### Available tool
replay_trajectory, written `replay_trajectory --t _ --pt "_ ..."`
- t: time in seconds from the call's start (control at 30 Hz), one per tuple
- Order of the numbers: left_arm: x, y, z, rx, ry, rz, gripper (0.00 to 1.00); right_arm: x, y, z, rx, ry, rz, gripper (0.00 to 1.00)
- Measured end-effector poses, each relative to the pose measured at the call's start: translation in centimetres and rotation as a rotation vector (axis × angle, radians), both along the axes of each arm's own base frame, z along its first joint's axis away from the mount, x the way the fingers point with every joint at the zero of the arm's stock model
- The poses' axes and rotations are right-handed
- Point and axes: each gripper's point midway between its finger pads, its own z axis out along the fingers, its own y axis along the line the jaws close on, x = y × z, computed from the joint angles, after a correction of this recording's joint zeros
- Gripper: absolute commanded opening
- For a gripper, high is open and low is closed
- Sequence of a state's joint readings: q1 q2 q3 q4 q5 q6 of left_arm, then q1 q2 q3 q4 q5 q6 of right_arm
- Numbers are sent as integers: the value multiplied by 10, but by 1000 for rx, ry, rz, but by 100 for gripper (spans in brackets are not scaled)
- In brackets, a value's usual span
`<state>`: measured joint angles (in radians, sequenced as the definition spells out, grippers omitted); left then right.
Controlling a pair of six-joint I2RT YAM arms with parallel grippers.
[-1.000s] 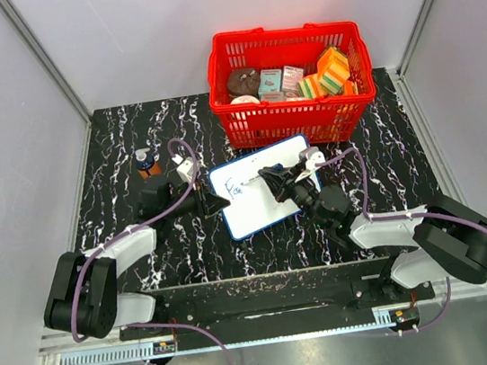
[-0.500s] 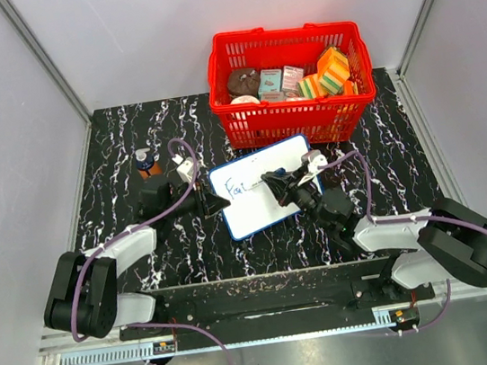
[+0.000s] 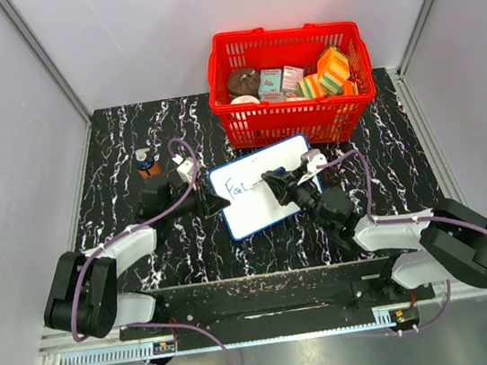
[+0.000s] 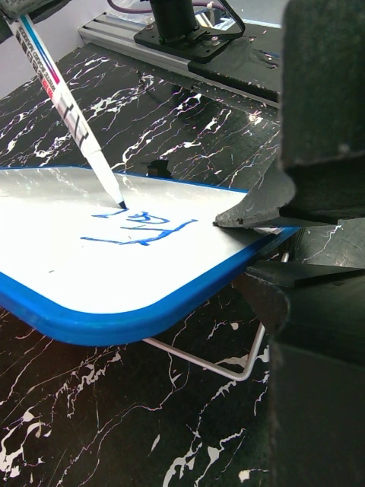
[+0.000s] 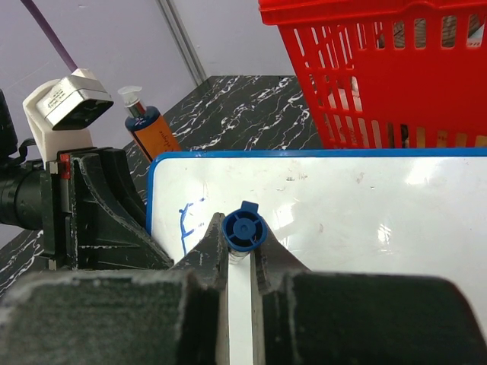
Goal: Write a sentence on the whiteboard
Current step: Write with the whiteboard marker on the whiteboard.
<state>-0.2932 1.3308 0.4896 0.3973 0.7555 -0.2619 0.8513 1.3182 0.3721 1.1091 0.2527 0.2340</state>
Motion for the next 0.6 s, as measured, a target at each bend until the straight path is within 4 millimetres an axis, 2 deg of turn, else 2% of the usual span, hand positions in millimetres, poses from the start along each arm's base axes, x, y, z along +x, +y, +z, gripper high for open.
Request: replay_trajectory --t 0.2,0.37,0.6 --pt "0 0 0 -1 -1 -1 0 -1 -3 6 -8 -16 -4 0" --pt "0 0 1 -1 -1 -2 0 -4 -7 22 10 -50 -8 0" --pt "0 0 1 -1 -1 -3 0 2 0 36 18 -75 -10 0"
